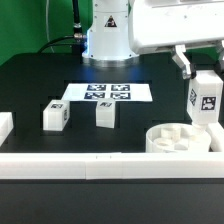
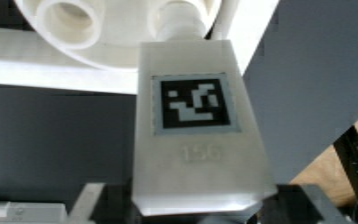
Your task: Assemble stool
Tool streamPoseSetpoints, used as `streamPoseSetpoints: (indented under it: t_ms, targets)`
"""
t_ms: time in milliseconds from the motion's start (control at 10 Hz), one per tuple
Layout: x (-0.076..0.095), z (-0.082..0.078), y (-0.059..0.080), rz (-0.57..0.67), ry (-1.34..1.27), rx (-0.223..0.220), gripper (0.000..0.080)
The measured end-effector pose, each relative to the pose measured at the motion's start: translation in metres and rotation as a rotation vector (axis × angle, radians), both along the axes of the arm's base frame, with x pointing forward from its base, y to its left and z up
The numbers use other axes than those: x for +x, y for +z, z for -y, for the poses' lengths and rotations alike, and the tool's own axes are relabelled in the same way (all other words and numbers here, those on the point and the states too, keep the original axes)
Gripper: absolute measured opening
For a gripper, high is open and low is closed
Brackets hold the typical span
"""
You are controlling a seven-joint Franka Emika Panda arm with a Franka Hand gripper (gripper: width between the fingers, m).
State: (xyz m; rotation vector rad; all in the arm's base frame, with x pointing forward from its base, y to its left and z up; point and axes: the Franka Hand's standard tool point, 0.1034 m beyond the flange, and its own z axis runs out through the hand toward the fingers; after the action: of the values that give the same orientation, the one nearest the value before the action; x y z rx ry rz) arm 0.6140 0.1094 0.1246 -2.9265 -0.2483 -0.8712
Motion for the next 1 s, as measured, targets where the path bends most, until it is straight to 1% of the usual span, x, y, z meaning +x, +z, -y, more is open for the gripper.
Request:
streamPoseSetpoints:
  t_ms: [200, 400, 500, 700, 1000]
  targets:
    - [0.005, 0.0, -0.003, 0.002, 0.013, -0.008, 0.0331]
    - [0.005, 0.001, -0.008, -0.002, 0.023, -0.015, 0.0331]
    - [0.008, 0.0, -0.01, -0.002, 0.023, -0.014, 0.0331]
    - [0.007, -0.002, -0.017, -0.008, 0.024, -0.013, 0.0331]
    - [0.006, -0.001, -0.018, -0.003, 0.024, -0.013, 0.0331]
